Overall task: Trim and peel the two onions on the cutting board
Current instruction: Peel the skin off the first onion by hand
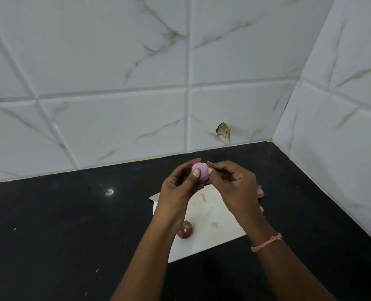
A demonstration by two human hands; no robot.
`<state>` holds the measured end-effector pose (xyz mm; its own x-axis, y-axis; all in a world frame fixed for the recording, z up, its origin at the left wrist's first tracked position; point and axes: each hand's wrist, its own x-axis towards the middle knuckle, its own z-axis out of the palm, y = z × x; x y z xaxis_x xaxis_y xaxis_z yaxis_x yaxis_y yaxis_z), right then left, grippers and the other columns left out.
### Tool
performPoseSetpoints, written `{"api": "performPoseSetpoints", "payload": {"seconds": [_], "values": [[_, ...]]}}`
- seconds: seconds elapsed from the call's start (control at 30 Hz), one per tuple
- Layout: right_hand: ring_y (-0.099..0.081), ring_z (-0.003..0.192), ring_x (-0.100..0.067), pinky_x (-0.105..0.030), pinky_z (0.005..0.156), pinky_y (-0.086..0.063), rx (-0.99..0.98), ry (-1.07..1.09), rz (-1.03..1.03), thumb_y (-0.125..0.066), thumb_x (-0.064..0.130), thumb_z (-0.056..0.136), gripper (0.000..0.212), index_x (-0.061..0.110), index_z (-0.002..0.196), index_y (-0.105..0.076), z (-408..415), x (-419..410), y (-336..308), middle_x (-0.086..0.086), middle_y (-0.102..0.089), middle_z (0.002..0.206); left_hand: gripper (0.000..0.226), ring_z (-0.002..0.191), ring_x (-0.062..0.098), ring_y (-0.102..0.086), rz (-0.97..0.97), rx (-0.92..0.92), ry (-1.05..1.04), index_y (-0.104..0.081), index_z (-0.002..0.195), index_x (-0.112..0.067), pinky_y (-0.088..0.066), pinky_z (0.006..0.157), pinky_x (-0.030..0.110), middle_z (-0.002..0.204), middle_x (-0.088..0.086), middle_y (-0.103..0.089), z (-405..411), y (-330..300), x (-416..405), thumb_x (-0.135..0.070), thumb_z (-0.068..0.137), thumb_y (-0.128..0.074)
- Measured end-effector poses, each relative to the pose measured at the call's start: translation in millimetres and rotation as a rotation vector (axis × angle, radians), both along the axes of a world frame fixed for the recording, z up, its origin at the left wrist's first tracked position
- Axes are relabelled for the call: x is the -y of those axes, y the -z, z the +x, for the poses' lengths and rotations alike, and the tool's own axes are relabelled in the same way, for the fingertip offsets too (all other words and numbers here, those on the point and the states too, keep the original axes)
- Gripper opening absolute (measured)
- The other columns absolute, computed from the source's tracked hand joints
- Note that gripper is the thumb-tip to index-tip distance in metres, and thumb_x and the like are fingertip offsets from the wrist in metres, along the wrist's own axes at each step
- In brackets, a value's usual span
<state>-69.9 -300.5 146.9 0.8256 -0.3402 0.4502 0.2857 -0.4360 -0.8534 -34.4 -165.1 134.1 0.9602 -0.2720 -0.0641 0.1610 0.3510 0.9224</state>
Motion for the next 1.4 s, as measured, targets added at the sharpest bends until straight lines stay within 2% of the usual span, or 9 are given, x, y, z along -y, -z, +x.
{"api": "performPoseSetpoints", "payload": {"seconds": [0.2,0.33,0.47,0.63,0.9,1.0,1.13,1.27,1.4], "values": [[-0.065,0.084,0.009,-0.003,0.068,-0.046,-0.016,-0.060,0.052,-0.067,0.011,0.089,0.024,0.035,0.091,-0.066,-2.0,0.7,-2.9,0.031,-0.068,0.079,0.041,0.104,0.024,-0.072,-0.074,-0.036,0.011,-0.069,0.119,-0.009,-0.059,0.083,0.028,0.115,0.013,-0.073,-0.5,-4.4,-0.4,-0.023,0.080,-0.068],[-0.069,0.087,-0.002,-0.012,0.073,-0.053,0.022,-0.145,0.041,-0.074,0.007,0.083,0.026,0.017,0.106,-0.069,-3.4,-1.2,-4.9,0.014,-0.072,0.093,0.042,0.106,0.031,-0.069,-0.094,-0.062,0.005,-0.070,0.118,-0.007,-0.054,0.098,0.043,0.115,0.018,-0.072,-0.4,-4.3,-0.8,-0.026,0.081,-0.068],[-0.070,0.085,-0.002,-0.011,0.072,-0.053,0.066,-0.111,-0.067,-0.078,0.014,0.080,0.024,0.019,0.103,-0.071,-2.8,-0.9,-4.4,0.014,-0.071,0.090,0.041,0.108,0.035,-0.067,-0.094,-0.085,0.021,-0.071,0.118,-0.006,-0.052,0.102,0.047,0.115,0.020,-0.072,-1.2,-3.1,-1.2,-0.027,0.082,-0.069],[-0.068,0.087,0.002,-0.010,0.075,-0.052,0.106,-0.095,-0.136,-0.077,0.012,0.081,0.023,0.012,0.104,-0.073,-1.4,4.3,-2.8,0.016,-0.070,0.092,0.039,0.085,0.019,-0.071,-0.133,-0.123,0.041,-0.072,0.113,-0.007,-0.058,0.084,0.032,0.101,0.014,-0.075,-2.3,-5.2,-2.7,-0.027,0.079,-0.068],[-0.066,0.082,0.005,-0.005,0.070,-0.048,0.076,-0.043,-0.074,-0.072,0.007,0.086,0.021,0.027,0.093,-0.069,-3.9,2.3,-5.0,0.026,-0.066,0.082,0.042,0.074,0.012,-0.066,-0.145,-0.151,0.052,-0.072,0.115,-0.007,-0.058,0.074,0.023,0.095,0.009,-0.074,0.0,-3.8,-3.6,-0.028,0.079,-0.069],[-0.066,0.083,0.006,-0.005,0.068,-0.048,0.041,-0.075,-0.027,-0.074,0.018,0.083,0.018,0.032,0.092,-0.066,-4.4,-0.5,-6.4,0.029,-0.067,0.078,0.040,0.080,0.014,-0.070,-0.133,-0.141,0.048,-0.072,0.114,-0.008,-0.059,0.076,0.026,0.099,0.010,-0.076,-0.2,-4.9,-3.4,-0.027,0.079,-0.068],[-0.068,0.078,0.003,-0.007,0.066,-0.050,0.073,-0.091,-0.054,-0.078,0.021,0.078,0.015,0.021,0.090,-0.068,-2.1,-1.8,-6.4,0.020,-0.068,0.080,0.042,0.102,0.026,-0.072,-0.112,-0.141,0.050,-0.071,0.118,-0.008,-0.057,0.092,0.037,0.112,0.014,-0.074,-1.0,-6.2,-3.8,-0.027,0.081,-0.068],[-0.068,0.077,0.003,-0.007,0.065,-0.050,0.079,-0.087,-0.051,-0.079,0.022,0.078,0.015,0.019,0.090,-0.070,-1.4,-1.7,-6.5,0.018,-0.069,0.079,0.041,0.101,0.024,-0.072,-0.109,-0.132,0.039,-0.071,0.118,-0.008,-0.058,0.086,0.033,0.113,0.014,-0.074,-0.8,-6.8,-4.4,-0.026,0.081,-0.068],[-0.065,0.077,0.009,-0.002,0.065,-0.047,0.094,-0.074,-0.056,-0.075,0.029,0.076,0.015,0.023,0.088,-0.068,-3.3,-3.4,-8.7,0.027,-0.064,0.077,0.040,0.097,0.022,-0.073,-0.124,-0.137,0.035,-0.072,0.115,-0.009,-0.059,0.081,0.029,0.111,0.013,-0.075,-1.3,-6.7,-5.3,-0.026,0.080,-0.067]]}}
